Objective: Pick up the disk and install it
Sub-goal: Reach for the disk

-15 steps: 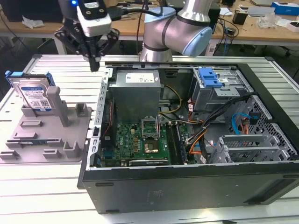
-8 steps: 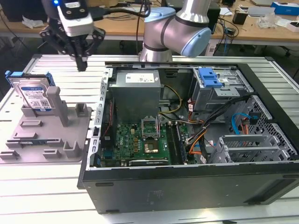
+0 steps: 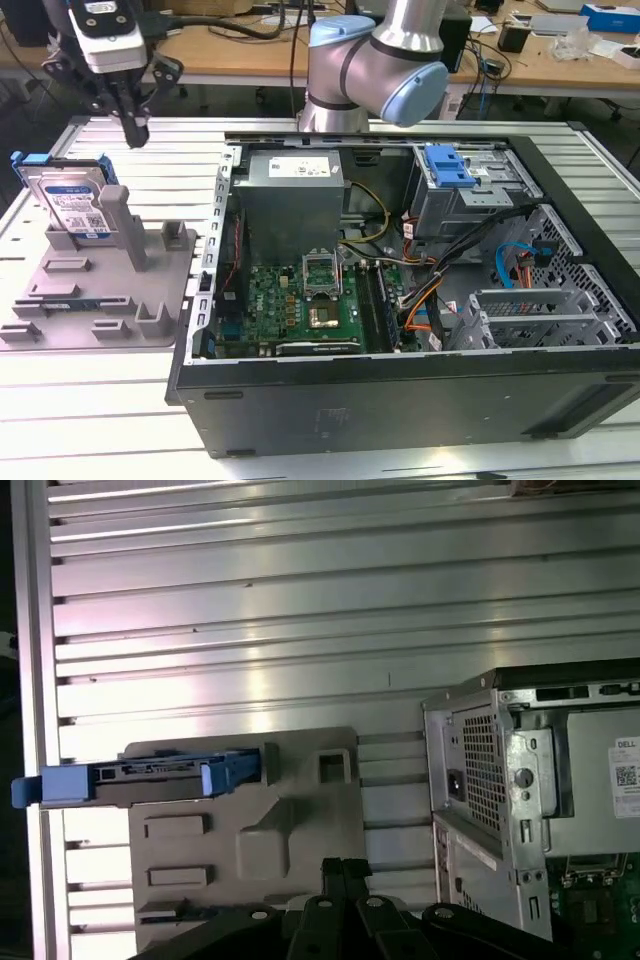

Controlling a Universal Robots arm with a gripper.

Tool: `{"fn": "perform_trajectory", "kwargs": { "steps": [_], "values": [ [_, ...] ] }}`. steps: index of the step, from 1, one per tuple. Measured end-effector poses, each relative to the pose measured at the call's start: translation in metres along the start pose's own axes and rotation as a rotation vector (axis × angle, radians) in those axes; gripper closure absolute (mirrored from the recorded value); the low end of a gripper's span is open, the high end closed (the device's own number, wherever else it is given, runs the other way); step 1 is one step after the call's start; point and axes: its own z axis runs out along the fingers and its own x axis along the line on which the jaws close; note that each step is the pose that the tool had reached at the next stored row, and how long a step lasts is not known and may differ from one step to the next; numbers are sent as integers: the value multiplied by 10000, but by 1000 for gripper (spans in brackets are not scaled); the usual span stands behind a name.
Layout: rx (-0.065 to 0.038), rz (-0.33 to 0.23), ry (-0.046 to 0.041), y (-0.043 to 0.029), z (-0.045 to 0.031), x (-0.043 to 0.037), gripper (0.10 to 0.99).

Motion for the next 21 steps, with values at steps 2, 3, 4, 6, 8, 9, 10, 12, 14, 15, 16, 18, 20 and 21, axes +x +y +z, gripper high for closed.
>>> {"fn": "perform_trajectory", "kwargs": {
  "steps": [2, 3, 4, 6, 8, 9, 10, 12, 14, 15, 16, 18, 20, 21],
  "values": [
    [3, 1, 47, 20, 8, 73, 980],
    [4, 3, 62, 26, 11, 98, 980],
    [6, 5, 91, 39, 17, 143, 980],
    [11, 5, 156, 66, 28, 230, 980],
    [15, 10, 203, 90, 36, 291, 980],
    [16, 11, 224, 100, 39, 317, 980],
    [18, 10, 243, 111, 43, 343, 980],
    [21, 13, 290, 139, 53, 407, 980],
    [25, 15, 339, 169, 63, 470, 980],
    [27, 15, 368, 188, 69, 509, 980],
    [30, 18, 405, 211, 77, 556, 980],
    [34, 21, 450, 234, 84, 608, 980],
    [39, 22, 496, 241, 86, 624, 980],
    [38, 22, 496, 241, 86, 625, 980]
  ]
}}
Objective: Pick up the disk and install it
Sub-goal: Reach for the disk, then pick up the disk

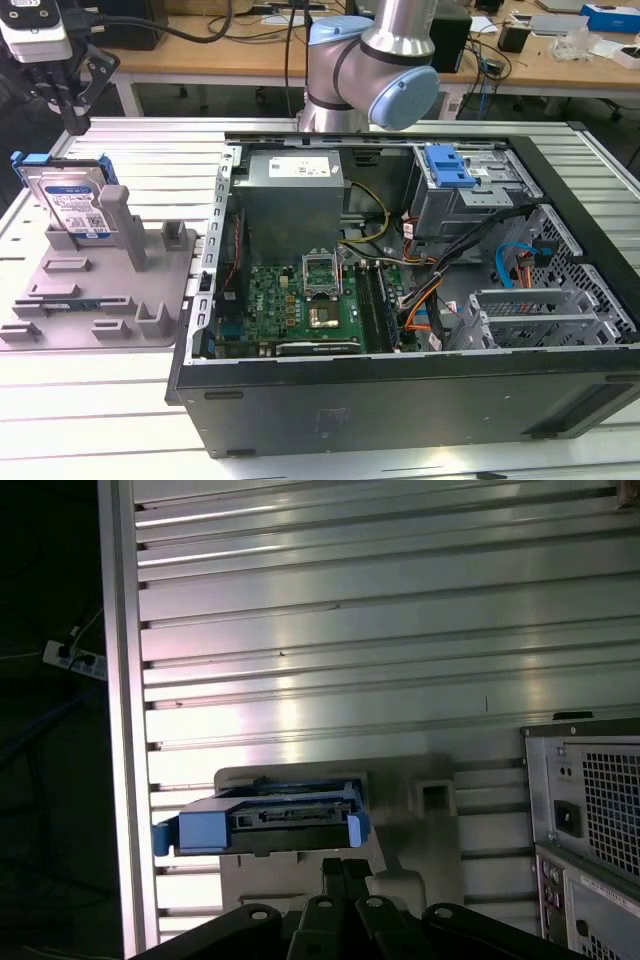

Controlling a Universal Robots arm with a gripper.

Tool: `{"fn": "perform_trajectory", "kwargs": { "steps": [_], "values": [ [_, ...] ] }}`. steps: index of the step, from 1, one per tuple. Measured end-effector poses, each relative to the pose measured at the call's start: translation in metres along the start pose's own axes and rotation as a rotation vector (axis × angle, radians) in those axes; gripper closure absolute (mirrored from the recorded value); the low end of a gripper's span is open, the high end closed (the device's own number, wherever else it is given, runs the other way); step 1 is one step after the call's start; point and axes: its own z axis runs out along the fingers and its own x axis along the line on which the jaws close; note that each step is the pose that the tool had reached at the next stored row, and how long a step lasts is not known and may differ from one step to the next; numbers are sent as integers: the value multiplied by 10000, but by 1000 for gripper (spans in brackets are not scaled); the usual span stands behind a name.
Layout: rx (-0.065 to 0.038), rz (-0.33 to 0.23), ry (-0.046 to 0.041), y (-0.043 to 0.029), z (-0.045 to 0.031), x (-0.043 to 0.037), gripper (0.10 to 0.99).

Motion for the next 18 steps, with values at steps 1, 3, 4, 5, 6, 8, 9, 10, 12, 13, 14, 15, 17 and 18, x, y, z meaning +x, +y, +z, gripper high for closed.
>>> {"fn": "perform_trajectory", "kwargs": {
  "steps": [1, 3, 4, 5, 6, 8, 9, 10, 12, 13, 14, 15, 17, 18],
  "values": [
    [0, 0, 1, 0, 0, 0, 980],
    [-1, 0, 0, 0, 1, 0, 980],
    [-1, 0, 0, 0, 1, 0, 980],
    [-1, 0, 0, 0, 1, 0, 980],
    [-1, 0, 1, 0, 1, 0, 980],
    [0, 0, 1, 0, 1, 0, 980],
    [0, 0, 1, 0, 1, 0, 980],
    [0, 0, 1, 0, 1, 0, 980],
    [0, 0, 2, 0, 1, 0, 980],
    [-1, 0, 3, 0, 1, 0, 980],
    [0, 0, 3, 0, 1, 0, 980],
    [-1, 0, 3, 0, 1, 0, 980],
    [0, 0, 4, 0, 1, 0, 980],
    [0, 0, 4, 0, 1, 0, 980]
  ]
}}
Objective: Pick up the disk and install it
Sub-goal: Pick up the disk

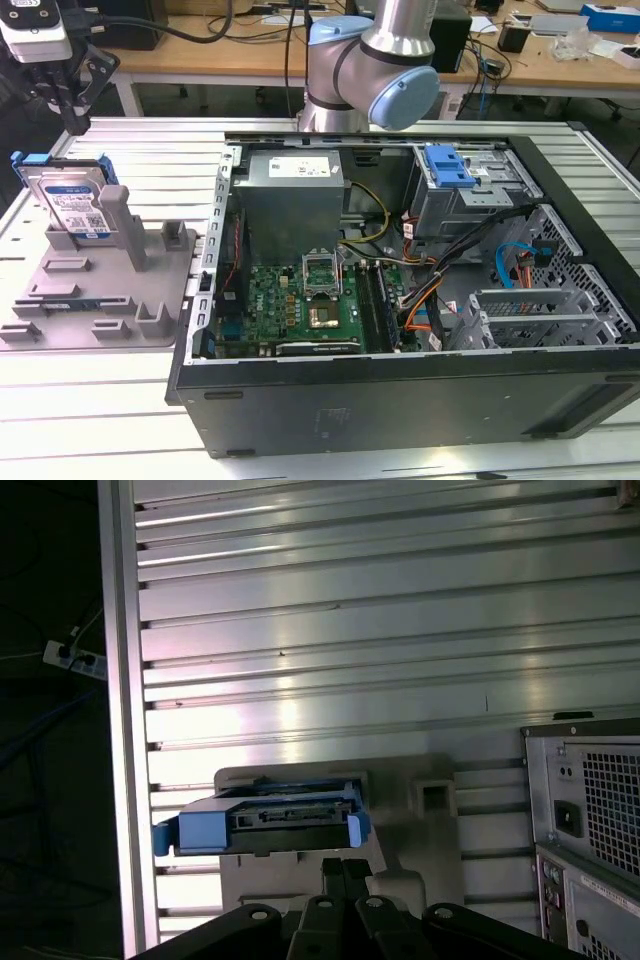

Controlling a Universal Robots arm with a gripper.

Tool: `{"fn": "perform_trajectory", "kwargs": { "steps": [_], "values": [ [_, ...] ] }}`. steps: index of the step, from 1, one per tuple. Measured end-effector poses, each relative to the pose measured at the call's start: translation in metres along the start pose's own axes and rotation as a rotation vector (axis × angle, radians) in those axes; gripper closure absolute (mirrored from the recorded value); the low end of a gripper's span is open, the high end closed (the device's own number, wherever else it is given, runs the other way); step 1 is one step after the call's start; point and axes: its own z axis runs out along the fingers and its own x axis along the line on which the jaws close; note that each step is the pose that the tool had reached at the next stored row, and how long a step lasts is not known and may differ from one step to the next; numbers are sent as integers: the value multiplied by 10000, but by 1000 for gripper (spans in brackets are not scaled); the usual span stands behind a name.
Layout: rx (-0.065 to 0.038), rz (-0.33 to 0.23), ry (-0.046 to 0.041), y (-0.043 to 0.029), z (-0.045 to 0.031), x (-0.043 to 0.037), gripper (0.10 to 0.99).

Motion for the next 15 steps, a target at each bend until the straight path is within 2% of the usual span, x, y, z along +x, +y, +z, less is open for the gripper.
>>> {"fn": "perform_trajectory", "kwargs": {
  "steps": [3, 8, 12, 15],
  "values": [
    [0, -10, -2, 4, 1, 0, 980],
    [133, -1378, 46, 11, 5, 2, 980],
    [231, -2211, 74, 11, 8, 2, 980],
    [346, -3117, 108, 11, 12, 2, 980]
  ]
}}
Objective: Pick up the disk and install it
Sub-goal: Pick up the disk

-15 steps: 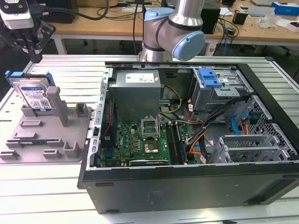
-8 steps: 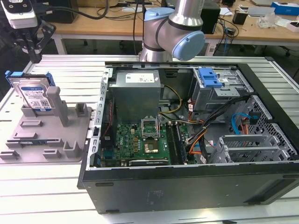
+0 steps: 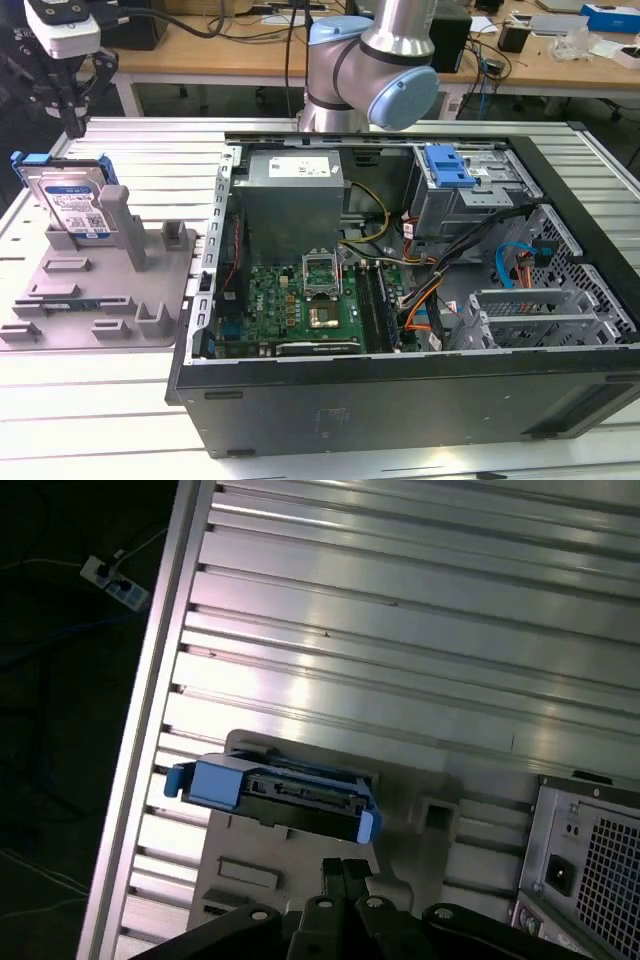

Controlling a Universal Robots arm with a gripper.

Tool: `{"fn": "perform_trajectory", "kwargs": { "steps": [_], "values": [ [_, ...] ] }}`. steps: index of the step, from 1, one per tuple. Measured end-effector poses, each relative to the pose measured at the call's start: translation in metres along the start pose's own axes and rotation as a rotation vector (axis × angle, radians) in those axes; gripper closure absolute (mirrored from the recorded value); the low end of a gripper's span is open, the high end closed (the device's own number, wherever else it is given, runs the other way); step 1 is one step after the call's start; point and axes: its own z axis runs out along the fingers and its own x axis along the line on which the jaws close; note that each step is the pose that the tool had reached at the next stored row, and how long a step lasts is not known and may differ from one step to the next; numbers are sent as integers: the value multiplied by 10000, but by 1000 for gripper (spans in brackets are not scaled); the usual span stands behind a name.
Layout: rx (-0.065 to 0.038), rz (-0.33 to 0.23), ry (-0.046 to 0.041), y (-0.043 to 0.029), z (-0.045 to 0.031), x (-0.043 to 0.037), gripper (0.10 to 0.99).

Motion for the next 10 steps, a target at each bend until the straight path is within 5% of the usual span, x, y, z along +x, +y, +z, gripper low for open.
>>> {"fn": "perform_trajectory", "kwargs": {
  "steps": [2, 7, 10],
  "values": [
    [49, -335, 14, 1, 2, 0, 980],
    [221, -1586, 67, 7, 15, -3, 671],
    [357, -2451, 110, 15, 24, -6, 604]
  ]
}}
